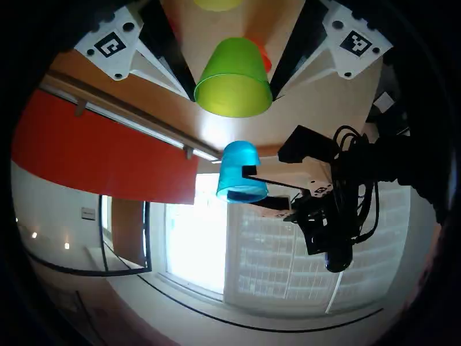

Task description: Pour water

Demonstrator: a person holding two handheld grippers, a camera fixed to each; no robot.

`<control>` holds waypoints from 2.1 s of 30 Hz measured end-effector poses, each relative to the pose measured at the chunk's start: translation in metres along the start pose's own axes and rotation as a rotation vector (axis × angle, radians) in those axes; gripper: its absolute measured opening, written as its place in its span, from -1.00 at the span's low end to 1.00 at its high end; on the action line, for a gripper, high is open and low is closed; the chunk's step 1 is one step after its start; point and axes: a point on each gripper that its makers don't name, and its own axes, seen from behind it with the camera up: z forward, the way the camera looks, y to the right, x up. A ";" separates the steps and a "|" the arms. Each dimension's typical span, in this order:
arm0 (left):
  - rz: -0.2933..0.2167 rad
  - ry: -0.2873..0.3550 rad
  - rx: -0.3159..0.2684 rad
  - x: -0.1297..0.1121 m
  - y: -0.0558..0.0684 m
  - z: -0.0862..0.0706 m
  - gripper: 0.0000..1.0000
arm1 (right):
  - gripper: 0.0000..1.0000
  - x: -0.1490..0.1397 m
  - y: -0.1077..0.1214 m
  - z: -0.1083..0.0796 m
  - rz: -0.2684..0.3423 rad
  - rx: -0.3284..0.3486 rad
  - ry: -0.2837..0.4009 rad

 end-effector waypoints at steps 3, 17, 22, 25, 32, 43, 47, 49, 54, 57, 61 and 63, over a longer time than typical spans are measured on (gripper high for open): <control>0.015 0.001 -0.001 0.002 0.002 0.000 0.75 | 0.89 -0.001 -0.002 0.000 -0.001 0.004 -0.002; 0.078 0.008 -0.010 0.007 0.012 0.002 0.75 | 0.89 -0.006 -0.008 0.003 0.000 0.022 -0.010; 0.100 0.012 -0.017 0.007 0.017 0.003 0.75 | 0.89 -0.006 -0.010 0.004 0.002 0.028 -0.009; 0.111 0.016 -0.018 0.009 0.018 0.004 0.75 | 0.90 -0.007 -0.011 0.004 0.004 0.032 -0.010; 0.136 0.023 -0.017 0.013 0.020 0.004 0.75 | 0.89 -0.010 -0.014 0.003 0.002 0.039 -0.013; 0.168 0.031 -0.017 0.015 0.025 0.004 0.75 | 0.89 -0.012 -0.016 0.001 0.004 0.045 -0.011; 0.180 0.037 -0.018 0.017 0.026 0.005 0.75 | 0.89 -0.013 -0.019 0.000 0.002 0.051 -0.013; 0.190 0.041 -0.021 0.018 0.027 0.005 0.75 | 0.89 -0.013 -0.020 0.000 0.000 0.052 -0.014; 0.217 0.050 -0.027 0.024 0.031 0.004 0.75 | 0.89 -0.014 -0.021 -0.001 0.001 0.055 -0.014; 0.231 0.053 -0.026 0.026 0.032 0.003 0.75 | 0.89 -0.014 -0.022 -0.001 0.002 0.056 -0.012; 0.239 0.056 -0.022 0.026 0.032 0.004 0.75 | 0.89 -0.013 -0.024 -0.001 0.002 0.059 -0.012; 0.241 0.058 -0.020 0.027 0.033 0.004 0.75 | 0.89 -0.012 -0.025 -0.001 0.001 0.061 -0.010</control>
